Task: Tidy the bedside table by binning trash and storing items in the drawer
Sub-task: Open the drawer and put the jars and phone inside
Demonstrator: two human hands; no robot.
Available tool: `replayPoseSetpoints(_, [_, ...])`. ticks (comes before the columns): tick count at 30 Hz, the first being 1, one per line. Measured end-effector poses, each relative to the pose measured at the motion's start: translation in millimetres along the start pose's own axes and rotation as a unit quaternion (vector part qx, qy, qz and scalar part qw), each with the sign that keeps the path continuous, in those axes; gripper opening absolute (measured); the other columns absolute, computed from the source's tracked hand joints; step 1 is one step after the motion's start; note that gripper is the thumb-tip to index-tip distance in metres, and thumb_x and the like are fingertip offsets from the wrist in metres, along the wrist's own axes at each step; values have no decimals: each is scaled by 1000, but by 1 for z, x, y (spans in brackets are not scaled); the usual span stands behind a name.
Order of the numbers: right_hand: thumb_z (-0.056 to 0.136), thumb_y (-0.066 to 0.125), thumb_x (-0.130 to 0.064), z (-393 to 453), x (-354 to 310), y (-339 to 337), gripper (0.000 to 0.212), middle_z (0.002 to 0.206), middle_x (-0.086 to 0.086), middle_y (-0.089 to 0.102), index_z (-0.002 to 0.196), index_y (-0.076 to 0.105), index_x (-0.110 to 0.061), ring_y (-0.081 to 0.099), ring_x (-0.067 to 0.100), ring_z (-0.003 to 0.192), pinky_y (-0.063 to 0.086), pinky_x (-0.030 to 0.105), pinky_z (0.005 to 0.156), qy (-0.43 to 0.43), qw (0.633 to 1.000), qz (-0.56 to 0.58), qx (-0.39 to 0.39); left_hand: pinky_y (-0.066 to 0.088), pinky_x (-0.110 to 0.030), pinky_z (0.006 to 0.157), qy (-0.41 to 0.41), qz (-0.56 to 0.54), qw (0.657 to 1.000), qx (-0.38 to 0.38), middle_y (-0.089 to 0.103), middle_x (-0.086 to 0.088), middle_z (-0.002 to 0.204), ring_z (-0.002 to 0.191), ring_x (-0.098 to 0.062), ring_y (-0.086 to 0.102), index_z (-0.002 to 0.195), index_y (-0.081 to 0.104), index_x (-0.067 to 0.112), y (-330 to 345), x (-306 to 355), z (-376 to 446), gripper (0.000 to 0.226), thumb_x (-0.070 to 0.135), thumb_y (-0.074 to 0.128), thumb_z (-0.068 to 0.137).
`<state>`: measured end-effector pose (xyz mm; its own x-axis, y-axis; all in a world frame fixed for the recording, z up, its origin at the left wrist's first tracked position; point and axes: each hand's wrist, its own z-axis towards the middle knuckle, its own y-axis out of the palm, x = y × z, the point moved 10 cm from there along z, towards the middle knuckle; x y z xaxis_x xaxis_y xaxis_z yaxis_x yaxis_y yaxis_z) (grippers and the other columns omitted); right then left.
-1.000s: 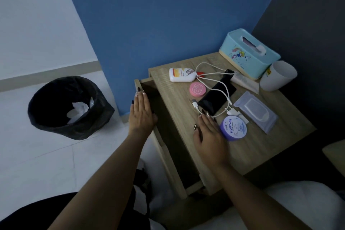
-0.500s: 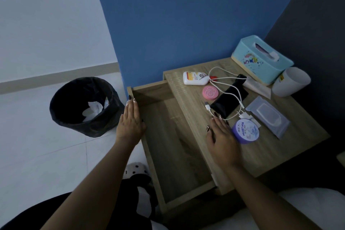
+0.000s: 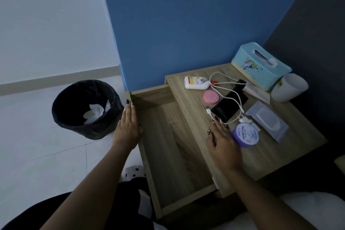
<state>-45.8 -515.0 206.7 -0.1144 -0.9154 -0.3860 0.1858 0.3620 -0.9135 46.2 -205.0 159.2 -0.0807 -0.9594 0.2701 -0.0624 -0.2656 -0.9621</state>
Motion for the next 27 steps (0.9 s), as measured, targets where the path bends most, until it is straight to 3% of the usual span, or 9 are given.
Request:
replayPoseSetpoints(4, [97,42,-32,-2,-4,-2,45,148,1,45,140,47,-17,33,15,142,35,38,114,-5,1000,-5,-10,18,-41,118,-12,-11,1000,0,-9,-12,161,149,-26,-5,151,-11,9,0,-1,-1,76,32,37,97])
replayPoseSetpoints(7, [98,28,-39,-3,-13,-3,51,144,4,50,136,52,-14,41,19,138,39,36,110,-26,998,-51,-14,20,-41,119,-17,-7,1000,-2,-7,-11,161,149,-26,-5,151,-11,9,0,0,-1,76,33,37,97])
replayPoseSetpoints(12, [97,47,-25,6,-25,-30,36,127,9,65,123,63,-6,58,22,122,45,32,101,-46,998,-40,31,19,-42,119,-43,0,999,33,8,-15,160,149,-29,8,152,5,8,-16,8,7,69,39,35,99])
replayPoseSetpoints(14, [94,40,-26,6,-24,-53,41,113,11,71,113,69,-3,63,26,115,48,37,99,-73,991,-60,96,25,-44,118,-50,-39,997,53,14,-18,159,147,-32,17,152,13,7,-23,13,15,67,40,36,99])
replayPoseSetpoints(16, [93,42,-25,4,-7,-67,40,112,11,71,113,69,-4,62,28,114,47,43,100,-45,987,-86,130,29,-46,116,-54,-102,992,56,10,-19,159,146,-34,19,151,10,5,-25,15,25,69,41,38,99])
replayPoseSetpoints(19, [93,57,-23,-4,25,-64,34,127,11,63,122,64,-8,51,30,126,36,44,106,27,989,-100,104,20,-47,119,-87,-196,976,35,-8,-22,159,148,-34,3,151,-5,1,-16,8,36,77,37,40,99])
replayPoseSetpoints(22, [92,54,-31,-12,36,-55,40,138,10,52,128,58,-15,43,27,132,36,43,107,57,992,-93,69,9,-48,121,-163,-296,941,-6,-13,-23,158,148,-35,-5,149,-11,-1,3,-9,39,74,28,38,101])
replayPoseSetpoints(24, [92,52,-33,-15,36,-56,41,145,11,45,131,54,-17,37,27,137,35,43,109,68,991,-85,75,18,-51,119,-202,-356,912,-20,2,-20,160,147,-36,11,150,-11,5,12,-17,38,71,28,36,101])
replayPoseSetpoints(27, [90,56,-31,-20,41,-62,45,149,13,37,134,52,-20,32,30,140,34,49,110,95,986,-76,112,37,-56,108,-224,-354,907,-35,29,-21,152,135,-40,39,150,-3,14,16,-18,35,63,32,32,101])
